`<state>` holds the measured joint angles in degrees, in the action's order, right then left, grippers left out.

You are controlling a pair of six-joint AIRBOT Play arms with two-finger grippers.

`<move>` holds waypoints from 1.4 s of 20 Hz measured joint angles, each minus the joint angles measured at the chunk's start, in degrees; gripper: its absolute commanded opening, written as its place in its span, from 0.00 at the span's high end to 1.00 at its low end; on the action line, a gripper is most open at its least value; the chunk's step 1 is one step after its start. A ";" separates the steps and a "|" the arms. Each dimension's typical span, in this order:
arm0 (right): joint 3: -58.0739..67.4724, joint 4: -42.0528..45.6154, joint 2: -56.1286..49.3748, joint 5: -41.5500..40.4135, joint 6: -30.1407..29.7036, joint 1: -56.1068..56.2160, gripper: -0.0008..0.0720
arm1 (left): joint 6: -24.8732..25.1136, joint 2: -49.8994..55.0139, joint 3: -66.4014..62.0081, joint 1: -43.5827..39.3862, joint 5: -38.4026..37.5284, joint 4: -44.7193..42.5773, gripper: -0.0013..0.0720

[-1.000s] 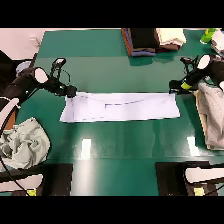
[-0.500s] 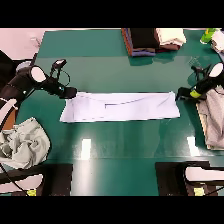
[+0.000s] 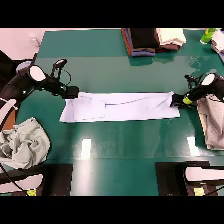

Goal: Fold the shirts.

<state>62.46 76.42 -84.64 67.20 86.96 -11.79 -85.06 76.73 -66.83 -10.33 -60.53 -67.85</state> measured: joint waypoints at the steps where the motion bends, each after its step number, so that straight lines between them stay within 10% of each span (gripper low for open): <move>1: 0.11 0.00 -0.22 -0.13 -0.04 0.59 0.96 | 0.02 0.04 0.00 -0.09 0.02 0.50 0.95; 16: 9.33 -0.02 18.82 8.09 1.07 9.14 0.97 | -1.86 22.80 -19.63 -22.62 7.34 4.85 0.95; 28: 34.25 -2.19 12.59 14.60 6.45 25.46 0.97 | -1.57 29.73 -24.28 -25.62 5.44 7.04 0.95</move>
<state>96.71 74.24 -72.05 81.80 93.41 13.67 -86.63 106.45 -91.11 -35.94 -55.09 -60.82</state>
